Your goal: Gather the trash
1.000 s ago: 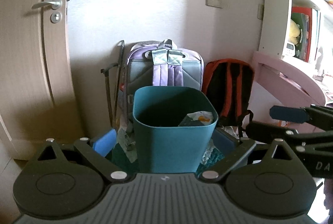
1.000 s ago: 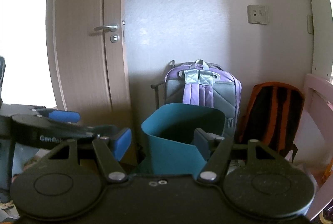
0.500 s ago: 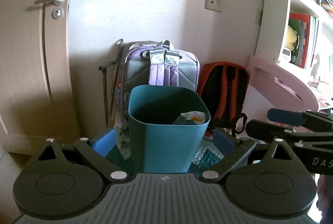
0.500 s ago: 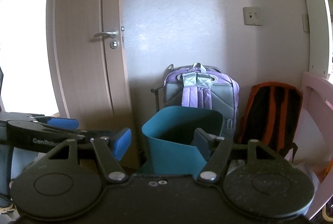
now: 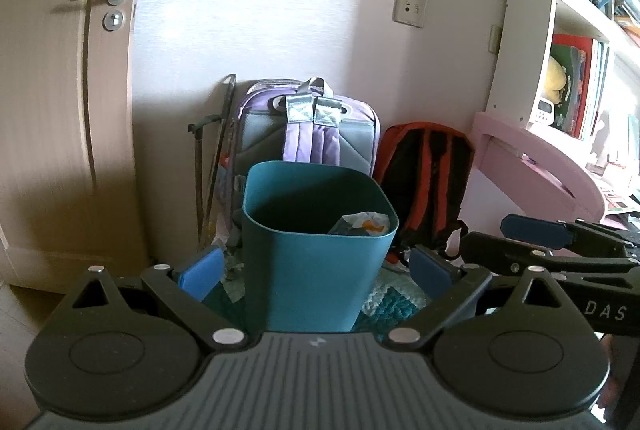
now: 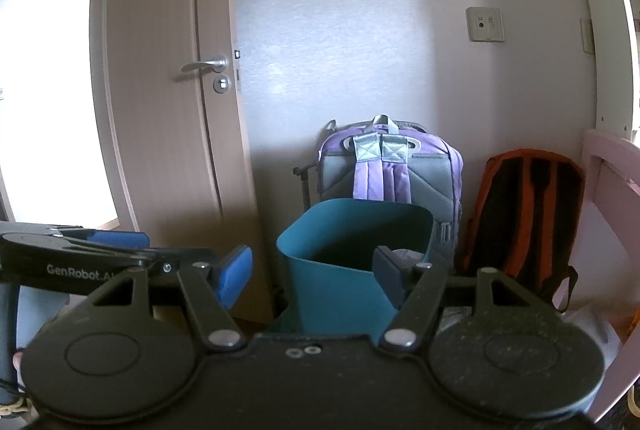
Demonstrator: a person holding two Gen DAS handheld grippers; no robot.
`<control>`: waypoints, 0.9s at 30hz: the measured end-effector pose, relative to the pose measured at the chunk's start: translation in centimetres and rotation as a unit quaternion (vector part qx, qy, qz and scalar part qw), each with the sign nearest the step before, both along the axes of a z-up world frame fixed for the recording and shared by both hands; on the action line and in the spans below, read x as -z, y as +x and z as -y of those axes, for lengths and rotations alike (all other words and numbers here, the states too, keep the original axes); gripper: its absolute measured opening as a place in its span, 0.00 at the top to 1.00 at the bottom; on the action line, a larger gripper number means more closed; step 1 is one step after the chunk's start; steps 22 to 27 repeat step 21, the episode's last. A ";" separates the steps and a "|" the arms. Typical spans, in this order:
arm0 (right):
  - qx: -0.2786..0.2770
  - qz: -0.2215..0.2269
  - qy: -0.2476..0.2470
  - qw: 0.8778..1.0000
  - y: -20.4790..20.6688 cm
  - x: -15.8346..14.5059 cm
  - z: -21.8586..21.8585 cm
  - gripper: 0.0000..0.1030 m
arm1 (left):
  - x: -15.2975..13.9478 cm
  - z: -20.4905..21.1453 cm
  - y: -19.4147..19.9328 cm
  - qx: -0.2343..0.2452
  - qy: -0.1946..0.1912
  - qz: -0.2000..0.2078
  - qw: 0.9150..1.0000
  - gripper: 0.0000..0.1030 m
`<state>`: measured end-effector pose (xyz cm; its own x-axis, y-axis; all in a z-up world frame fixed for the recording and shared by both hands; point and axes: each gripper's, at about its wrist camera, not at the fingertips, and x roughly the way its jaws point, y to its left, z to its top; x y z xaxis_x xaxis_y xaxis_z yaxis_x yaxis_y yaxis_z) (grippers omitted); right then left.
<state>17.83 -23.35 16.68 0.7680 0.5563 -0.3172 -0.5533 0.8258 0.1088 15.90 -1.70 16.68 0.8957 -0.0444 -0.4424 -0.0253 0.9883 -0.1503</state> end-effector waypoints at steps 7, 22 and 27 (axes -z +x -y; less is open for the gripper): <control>-0.003 0.006 -0.006 1.000 0.0 0.3 -0.5 0.35 | 0.4 -0.2 -0.5 -0.013 0.006 0.012 1.000 0.03; 0.003 -0.006 -0.009 1.000 0.6 2.2 -1.2 0.35 | 2.0 -1.2 -0.2 -0.018 -0.014 0.003 1.000 0.03; 0.003 -0.006 -0.009 1.000 0.6 2.2 -1.2 0.35 | 2.0 -1.2 -0.2 -0.018 -0.014 0.003 1.000 0.03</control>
